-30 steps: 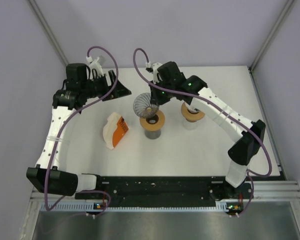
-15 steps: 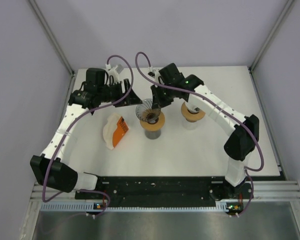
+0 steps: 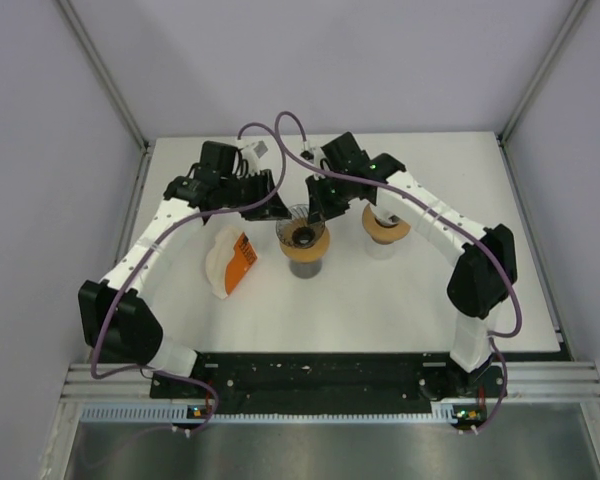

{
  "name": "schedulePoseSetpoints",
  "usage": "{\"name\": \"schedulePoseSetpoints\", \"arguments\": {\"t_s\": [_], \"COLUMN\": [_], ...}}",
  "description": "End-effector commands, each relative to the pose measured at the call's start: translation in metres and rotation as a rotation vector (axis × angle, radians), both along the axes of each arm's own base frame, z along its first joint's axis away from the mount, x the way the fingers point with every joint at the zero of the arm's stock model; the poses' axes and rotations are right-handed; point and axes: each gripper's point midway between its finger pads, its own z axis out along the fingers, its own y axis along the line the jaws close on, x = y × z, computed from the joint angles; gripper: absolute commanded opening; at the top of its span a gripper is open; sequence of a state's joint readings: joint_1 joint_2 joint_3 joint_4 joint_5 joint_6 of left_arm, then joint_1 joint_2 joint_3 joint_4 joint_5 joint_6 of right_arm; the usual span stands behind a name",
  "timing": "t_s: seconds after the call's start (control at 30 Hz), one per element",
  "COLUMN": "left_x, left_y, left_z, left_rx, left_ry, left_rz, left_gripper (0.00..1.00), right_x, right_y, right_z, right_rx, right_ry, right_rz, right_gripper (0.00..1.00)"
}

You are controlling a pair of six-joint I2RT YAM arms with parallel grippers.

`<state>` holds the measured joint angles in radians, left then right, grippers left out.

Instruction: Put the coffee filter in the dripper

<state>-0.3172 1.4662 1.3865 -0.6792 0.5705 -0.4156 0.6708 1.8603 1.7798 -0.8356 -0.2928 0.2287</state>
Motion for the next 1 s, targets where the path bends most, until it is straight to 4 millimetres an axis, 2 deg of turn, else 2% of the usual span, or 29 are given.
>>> {"name": "schedulePoseSetpoints", "arguments": {"t_s": [0.0,0.1,0.17,0.23,0.43,0.53,0.63,0.7,0.77,0.97], "left_x": [0.009,0.009,0.008,0.008,0.006,0.004,0.006,0.005,0.008,0.021], "left_y": [-0.005,-0.004,-0.004,-0.003,-0.002,0.004,0.013,0.015,0.012,0.014], "left_z": [-0.009,-0.020,-0.026,-0.030,-0.055,-0.074,-0.089,-0.089,-0.075,-0.006], "left_rx": [0.016,0.030,0.035,0.044,0.069,0.107,0.130,0.132,0.118,0.129], "left_ry": [-0.027,-0.003,0.009,0.017,0.086,0.122,0.168,0.199,0.156,-0.096], "left_rz": [-0.014,-0.018,-0.021,-0.019,-0.028,-0.017,-0.002,-0.011,-0.036,-0.077], "left_gripper": [0.36,0.26,0.15,0.01,0.00,0.00,0.00,0.00,0.00,0.01], "right_x": [0.004,0.004,0.004,0.002,0.004,0.004,0.002,0.003,0.004,0.007], "right_y": [0.003,0.002,0.001,0.000,-0.009,-0.014,-0.013,-0.013,-0.013,-0.011], "right_z": [-0.009,-0.013,-0.020,-0.031,-0.054,-0.066,-0.069,-0.069,-0.067,-0.060], "right_rx": [0.015,0.015,0.007,-0.007,-0.064,-0.096,-0.093,-0.094,-0.095,-0.085], "right_ry": [-0.006,-0.010,-0.002,0.016,0.038,0.049,0.065,0.064,0.056,0.048], "right_rz": [0.024,0.032,0.032,0.032,0.006,-0.008,-0.006,-0.009,-0.015,-0.020], "right_gripper": [0.00,0.00,0.00,0.00,0.00,0.00,0.00,0.00,0.00,0.00]}}
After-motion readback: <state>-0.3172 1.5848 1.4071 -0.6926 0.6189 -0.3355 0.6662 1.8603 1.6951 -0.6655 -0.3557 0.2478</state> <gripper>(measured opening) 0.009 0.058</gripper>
